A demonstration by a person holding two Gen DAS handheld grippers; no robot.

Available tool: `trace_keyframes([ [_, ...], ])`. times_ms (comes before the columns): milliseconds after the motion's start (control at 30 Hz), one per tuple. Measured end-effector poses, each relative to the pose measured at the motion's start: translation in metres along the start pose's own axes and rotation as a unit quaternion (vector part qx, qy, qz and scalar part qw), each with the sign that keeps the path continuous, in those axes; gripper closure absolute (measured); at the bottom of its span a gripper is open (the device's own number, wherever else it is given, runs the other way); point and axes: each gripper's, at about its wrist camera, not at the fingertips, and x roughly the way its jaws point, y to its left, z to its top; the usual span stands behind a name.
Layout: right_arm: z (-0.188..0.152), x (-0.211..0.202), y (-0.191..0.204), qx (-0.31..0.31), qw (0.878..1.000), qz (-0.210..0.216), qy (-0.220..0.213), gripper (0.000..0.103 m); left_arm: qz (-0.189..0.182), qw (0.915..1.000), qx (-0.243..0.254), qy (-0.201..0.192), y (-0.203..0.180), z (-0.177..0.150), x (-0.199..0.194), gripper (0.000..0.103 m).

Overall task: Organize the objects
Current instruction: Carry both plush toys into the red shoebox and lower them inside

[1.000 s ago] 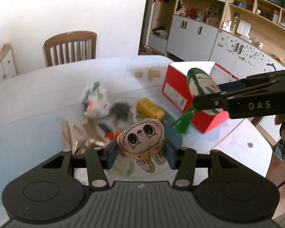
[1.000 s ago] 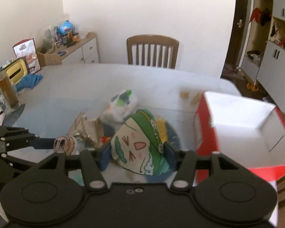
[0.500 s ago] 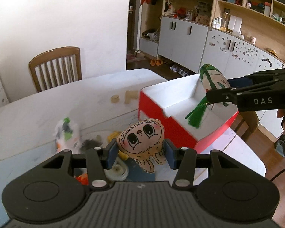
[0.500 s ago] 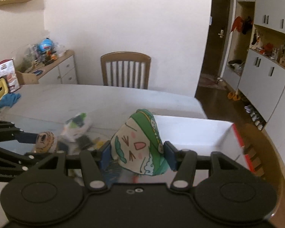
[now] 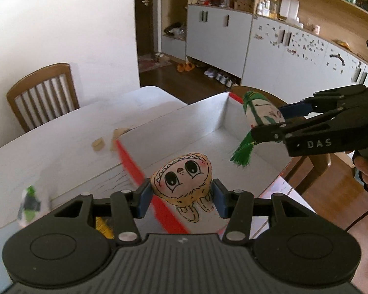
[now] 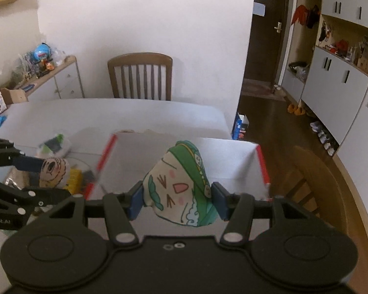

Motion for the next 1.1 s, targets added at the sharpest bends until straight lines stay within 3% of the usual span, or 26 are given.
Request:
trace_keyframes([
  [267, -0.01, 0.024, -0.033, -0.015, 1.0, 0.001, 0.017, 0.046, 0.003, 0.9995, 0.024, 0.021, -0.026, 0.029, 0.05, 0.052],
  [533, -0.026, 0.062, -0.043, -0.048, 0.996, 0.025, 0.065, 0.046, 0.012, 0.9956, 0.019, 0.091, -0.032, 0.031, 0.121, 0.052],
  [833, -0.033, 0.103, -0.047, -0.073, 0.989, 0.041, 0.124, 0.047, 0.022, 0.9867, 0.015, 0.161, -0.029, 0.03, 0.173, 0.052],
  [1100, -0.041, 0.125, -0.045, -0.072, 0.979, 0.052, 0.185, 0.047, 0.029, 0.9725, 0.013, 0.231, -0.027, 0.026, 0.201, 0.051],
])
